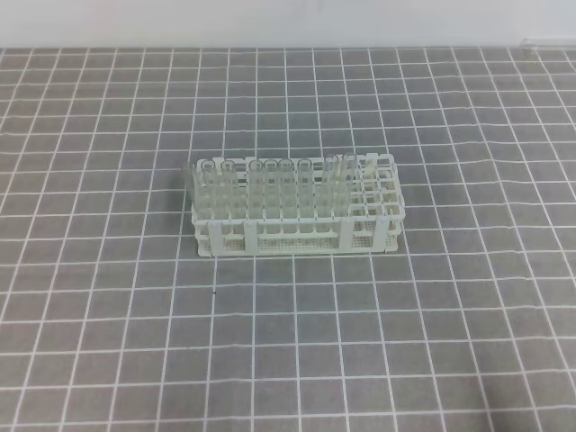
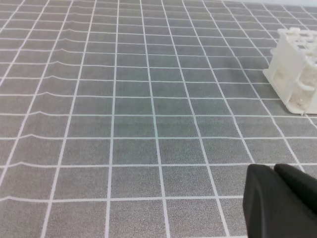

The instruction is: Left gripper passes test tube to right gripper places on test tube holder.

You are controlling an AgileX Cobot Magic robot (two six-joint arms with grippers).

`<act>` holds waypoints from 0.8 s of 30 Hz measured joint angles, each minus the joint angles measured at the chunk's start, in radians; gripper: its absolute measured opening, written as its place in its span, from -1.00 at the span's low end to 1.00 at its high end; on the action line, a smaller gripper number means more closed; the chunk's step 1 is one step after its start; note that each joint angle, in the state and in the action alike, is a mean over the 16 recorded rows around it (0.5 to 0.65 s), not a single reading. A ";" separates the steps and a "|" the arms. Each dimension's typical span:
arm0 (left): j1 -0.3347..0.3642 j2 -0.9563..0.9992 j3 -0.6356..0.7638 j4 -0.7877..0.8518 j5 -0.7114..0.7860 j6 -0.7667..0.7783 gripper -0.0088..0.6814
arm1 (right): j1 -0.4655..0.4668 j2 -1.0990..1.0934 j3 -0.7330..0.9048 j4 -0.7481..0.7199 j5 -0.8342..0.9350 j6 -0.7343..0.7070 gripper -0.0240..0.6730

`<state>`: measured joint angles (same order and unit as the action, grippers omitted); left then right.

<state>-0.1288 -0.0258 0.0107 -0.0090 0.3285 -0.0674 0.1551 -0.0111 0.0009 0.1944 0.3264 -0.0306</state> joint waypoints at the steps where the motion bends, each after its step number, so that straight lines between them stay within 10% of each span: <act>1: 0.000 0.002 -0.001 0.000 0.001 0.000 -0.98 | 0.000 0.000 0.000 0.000 0.000 0.000 -0.93; 24: 0.000 0.000 -0.001 0.000 0.000 0.000 -0.98 | 0.000 0.000 0.000 0.000 0.000 0.000 -0.93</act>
<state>-0.1288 -0.0258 0.0098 -0.0089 0.3285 -0.0675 0.1551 -0.0109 0.0009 0.1944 0.3264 -0.0306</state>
